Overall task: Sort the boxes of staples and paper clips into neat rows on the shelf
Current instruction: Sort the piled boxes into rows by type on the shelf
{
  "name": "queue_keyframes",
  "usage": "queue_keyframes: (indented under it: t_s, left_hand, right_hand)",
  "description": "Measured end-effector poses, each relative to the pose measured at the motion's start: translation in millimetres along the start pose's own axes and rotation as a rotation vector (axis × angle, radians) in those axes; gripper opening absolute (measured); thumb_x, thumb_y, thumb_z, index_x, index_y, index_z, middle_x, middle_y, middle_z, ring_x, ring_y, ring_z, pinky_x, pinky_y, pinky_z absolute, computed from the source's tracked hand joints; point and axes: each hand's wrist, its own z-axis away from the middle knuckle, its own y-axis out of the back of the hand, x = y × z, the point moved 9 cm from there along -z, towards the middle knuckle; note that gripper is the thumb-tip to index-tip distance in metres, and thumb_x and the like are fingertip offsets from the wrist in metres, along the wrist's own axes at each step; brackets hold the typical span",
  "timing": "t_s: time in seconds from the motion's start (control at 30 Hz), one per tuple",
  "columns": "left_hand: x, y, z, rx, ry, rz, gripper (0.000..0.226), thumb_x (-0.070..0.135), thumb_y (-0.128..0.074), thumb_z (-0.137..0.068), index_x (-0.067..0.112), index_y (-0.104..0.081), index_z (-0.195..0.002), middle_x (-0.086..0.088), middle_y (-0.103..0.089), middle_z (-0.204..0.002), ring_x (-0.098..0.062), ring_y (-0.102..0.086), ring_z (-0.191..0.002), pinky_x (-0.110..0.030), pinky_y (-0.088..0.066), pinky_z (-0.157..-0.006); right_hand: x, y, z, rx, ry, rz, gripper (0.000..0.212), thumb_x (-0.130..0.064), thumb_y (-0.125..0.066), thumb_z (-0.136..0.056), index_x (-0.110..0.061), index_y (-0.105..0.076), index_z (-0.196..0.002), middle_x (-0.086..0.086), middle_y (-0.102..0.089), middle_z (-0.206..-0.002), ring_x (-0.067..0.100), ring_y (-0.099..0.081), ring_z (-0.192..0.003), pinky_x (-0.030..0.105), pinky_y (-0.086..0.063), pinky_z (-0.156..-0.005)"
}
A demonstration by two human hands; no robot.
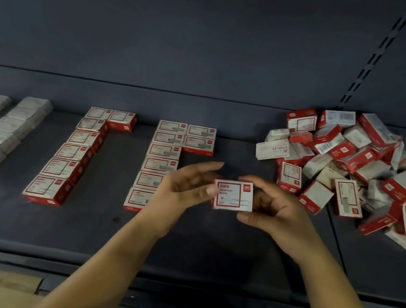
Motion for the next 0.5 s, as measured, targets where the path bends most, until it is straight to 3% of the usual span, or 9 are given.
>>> queue_keyframes:
  t_s: [0.07, 0.23, 0.33, 0.43, 0.5]
  left_hand:
    - [13.7, 10.7, 6.5, -0.051, -0.059, -0.1, 0.057, 0.036, -0.081, -0.062, 0.028, -0.064, -0.115, -0.005, -0.069, -0.105, -0.023, -0.062, -0.106, -0.03, -0.05, -0.086]
    - [43.2, 45.4, 15.3, -0.053, -0.19, -0.628, 0.067, 0.017, -0.083, -0.064, 0.033, -0.052, -0.121, 0.008, -0.059, -0.119, -0.006, -0.054, -0.114, -0.03, -0.045, -0.098]
    - [52.2, 65.3, 18.8, -0.047, -0.259, -0.833, 0.068, 0.022, -0.082, -0.068, 0.027, -0.05, -0.128, 0.008, -0.052, -0.126, -0.005, -0.047, -0.12, -0.026, -0.041, -0.101]
    - [57.4, 84.5, 22.2, -0.043, -0.322, -0.971, 0.064, 0.027, -0.079, -0.071, 0.019, -0.053, -0.128, 0.002, -0.05, -0.126, -0.013, -0.048, -0.12, -0.035, -0.045, -0.099]
    - [64.0, 96.3, 23.7, -0.036, -0.381, -1.008, 0.056, 0.033, -0.075, -0.072, 0.017, -0.056, -0.122, 0.006, -0.052, -0.12, -0.009, -0.05, -0.114, -0.026, -0.047, -0.095]
  right_hand:
    - [-6.7, -8.7, -8.1, 0.011, 0.01, -0.002, 0.056, -0.003, -0.073, -0.071, -0.037, -0.057, -0.112, 0.006, -0.07, -0.097, 0.02, -0.065, -0.095, 0.03, -0.052, -0.088]
    - [-18.8, -44.7, -29.6, -0.011, 0.018, -0.015, 0.056, -0.001, -0.071, -0.071, -0.035, -0.056, -0.113, 0.005, -0.07, -0.096, 0.018, -0.066, -0.092, 0.024, -0.052, -0.084]
    - [-25.4, -69.3, -41.1, -0.026, 0.02, -0.029, 0.054, -0.009, -0.072, -0.068, -0.032, -0.056, -0.114, 0.008, -0.07, -0.096, 0.019, -0.067, -0.09, 0.023, -0.053, -0.082]
    - [-34.6, -95.9, -51.4, -0.06, 0.035, -0.075, 0.053, -0.017, -0.07, -0.064, -0.026, -0.056, -0.115, 0.005, -0.071, -0.096, 0.016, -0.068, -0.089, 0.019, -0.052, -0.077]
    - [-37.5, -108.9, -58.6, -0.068, 0.041, -0.064, 0.054, -0.017, -0.071, -0.064, -0.024, -0.056, -0.116, 0.007, -0.071, -0.095, 0.017, -0.068, -0.088, 0.023, -0.052, -0.078]
